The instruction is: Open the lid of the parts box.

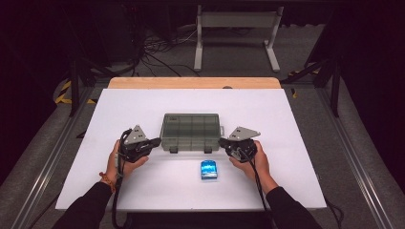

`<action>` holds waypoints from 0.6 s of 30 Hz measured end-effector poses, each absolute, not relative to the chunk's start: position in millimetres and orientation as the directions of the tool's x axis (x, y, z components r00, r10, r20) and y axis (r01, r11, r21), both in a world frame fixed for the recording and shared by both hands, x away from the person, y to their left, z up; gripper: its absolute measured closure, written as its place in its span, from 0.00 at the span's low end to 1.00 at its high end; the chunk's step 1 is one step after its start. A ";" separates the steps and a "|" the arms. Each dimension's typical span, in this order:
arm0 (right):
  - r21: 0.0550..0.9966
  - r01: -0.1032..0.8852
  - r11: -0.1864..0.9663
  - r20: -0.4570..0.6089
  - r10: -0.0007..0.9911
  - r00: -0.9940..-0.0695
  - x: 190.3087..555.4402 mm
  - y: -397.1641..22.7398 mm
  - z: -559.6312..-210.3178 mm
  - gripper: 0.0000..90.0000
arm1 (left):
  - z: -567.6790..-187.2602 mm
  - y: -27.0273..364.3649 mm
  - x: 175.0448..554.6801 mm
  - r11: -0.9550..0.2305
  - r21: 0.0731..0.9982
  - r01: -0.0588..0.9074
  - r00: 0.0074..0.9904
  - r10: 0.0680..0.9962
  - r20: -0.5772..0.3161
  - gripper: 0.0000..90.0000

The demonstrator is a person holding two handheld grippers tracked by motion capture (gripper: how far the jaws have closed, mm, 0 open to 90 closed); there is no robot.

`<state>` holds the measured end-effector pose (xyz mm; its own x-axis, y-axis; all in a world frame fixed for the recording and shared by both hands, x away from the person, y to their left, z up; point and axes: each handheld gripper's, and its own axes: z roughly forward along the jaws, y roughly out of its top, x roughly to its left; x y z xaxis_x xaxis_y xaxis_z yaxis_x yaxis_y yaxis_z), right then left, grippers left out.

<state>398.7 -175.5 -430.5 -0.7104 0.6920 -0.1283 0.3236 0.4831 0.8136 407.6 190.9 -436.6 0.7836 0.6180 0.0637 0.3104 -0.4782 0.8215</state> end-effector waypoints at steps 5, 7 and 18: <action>0.815 0.323 0.481 -0.127 0.693 -0.710 398.6 -175.4 -430.5 0.94 | -436.5 190.4 407.3 -0.480 0.822 0.308 0.781 0.620 0.070 0.96; 0.816 0.321 0.481 -0.127 0.691 -0.712 398.6 -175.3 -430.5 0.94 | -436.4 190.6 407.4 -0.479 0.823 0.307 0.782 0.620 0.069 0.96; 0.818 0.320 0.478 -0.130 0.695 -0.707 398.3 -175.5 -430.2 0.92 | -436.2 190.6 407.4 -0.479 0.824 0.304 0.779 0.622 0.074 0.96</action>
<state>398.3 -175.5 -430.2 -0.7071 0.6950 -0.1299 0.3196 0.4781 0.8181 407.4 190.6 -436.2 0.7792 0.6224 0.0737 0.3044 -0.4786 0.8235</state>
